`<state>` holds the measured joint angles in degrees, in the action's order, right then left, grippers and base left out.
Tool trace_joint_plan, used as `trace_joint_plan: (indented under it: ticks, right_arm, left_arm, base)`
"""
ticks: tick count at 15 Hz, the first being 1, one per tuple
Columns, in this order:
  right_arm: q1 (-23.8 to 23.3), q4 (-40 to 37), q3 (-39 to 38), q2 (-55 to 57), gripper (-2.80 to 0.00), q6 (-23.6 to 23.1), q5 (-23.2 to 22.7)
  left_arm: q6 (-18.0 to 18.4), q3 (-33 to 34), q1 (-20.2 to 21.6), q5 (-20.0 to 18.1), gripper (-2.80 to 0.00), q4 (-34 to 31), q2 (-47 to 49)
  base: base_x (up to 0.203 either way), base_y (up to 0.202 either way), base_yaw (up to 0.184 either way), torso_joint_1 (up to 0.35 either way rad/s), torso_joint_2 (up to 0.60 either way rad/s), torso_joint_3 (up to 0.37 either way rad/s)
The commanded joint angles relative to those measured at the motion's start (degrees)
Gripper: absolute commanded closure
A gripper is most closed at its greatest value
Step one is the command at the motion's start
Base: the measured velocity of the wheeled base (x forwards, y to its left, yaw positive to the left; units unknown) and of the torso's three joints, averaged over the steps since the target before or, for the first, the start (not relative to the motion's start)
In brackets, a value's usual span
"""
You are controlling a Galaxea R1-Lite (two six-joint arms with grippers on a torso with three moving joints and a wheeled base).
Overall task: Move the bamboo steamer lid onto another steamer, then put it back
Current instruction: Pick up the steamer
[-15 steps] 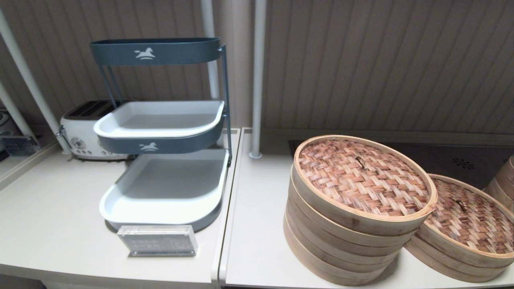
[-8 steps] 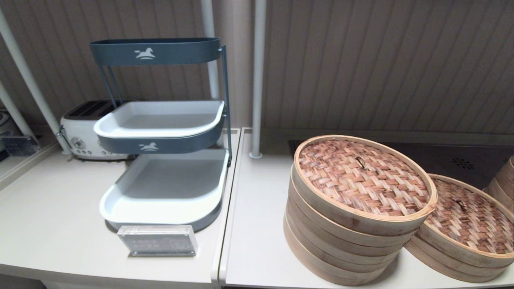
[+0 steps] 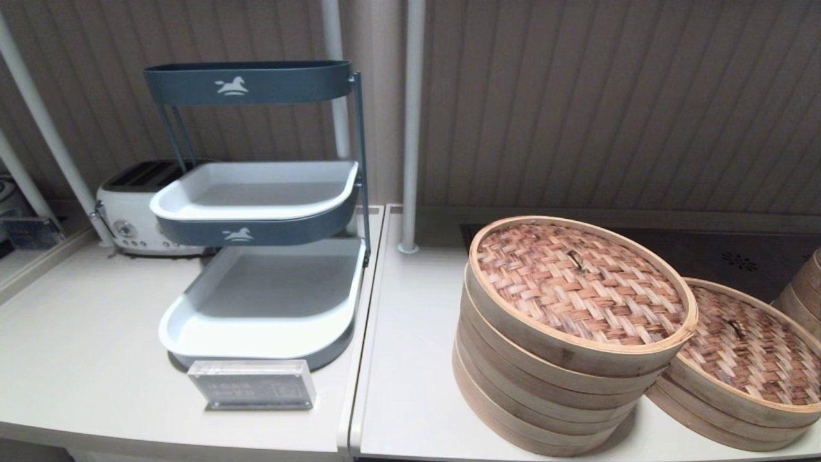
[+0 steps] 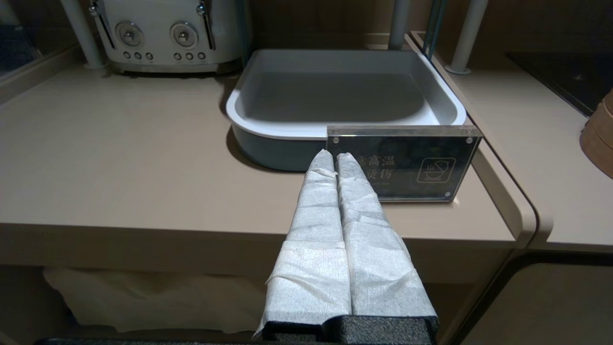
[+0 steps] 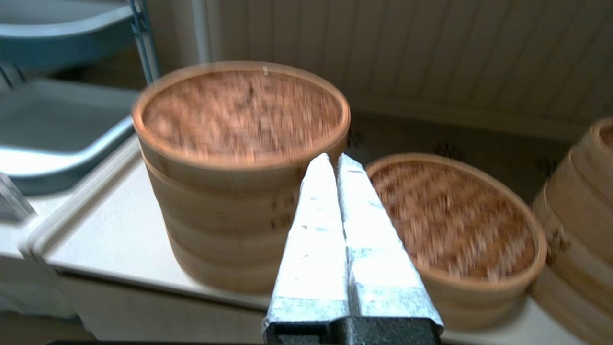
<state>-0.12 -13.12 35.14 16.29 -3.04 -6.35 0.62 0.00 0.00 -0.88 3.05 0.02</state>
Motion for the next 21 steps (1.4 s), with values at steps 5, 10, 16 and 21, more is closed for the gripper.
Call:
trace_joint_plan:
  ticks: [5, 10, 16, 21]
  right_arm:
    - [1.87, -9.20, 40.78, 40.77, 0.00, 4.17, -0.78]
    - [4.57, -33.16, 72.33, 68.91, 0.00, 9.40, -0.37]
    - [14.16, -36.60, 75.94, 84.57, 0.00, 11.27, 7.90]
    - [15.42, -33.55, 75.42, 89.27, -2.80, 11.47, 11.89]
  left_arm:
    - [-0.01, 1.58, 0.00, 0.00, 0.00, 0.03, -0.02]
    - [-0.01, 1.58, 0.00, 0.00, 0.00, 0.03, -0.02]
    - [-0.01, 1.58, 0.00, 0.00, 0.00, 0.03, -0.02]
    - [-0.01, 1.58, 0.00, 0.00, 0.00, 0.03, -0.02]
  base:
    - [0.000, 0.000, 0.000, 0.000, 0.00, 0.000]
    - [0.000, 0.000, 0.000, 0.000, 0.00, 0.000]
    - [0.000, 0.000, 0.000, 0.000, 0.00, 0.000]
    - [0.000, 0.000, 0.000, 0.000, 0.00, 0.000]
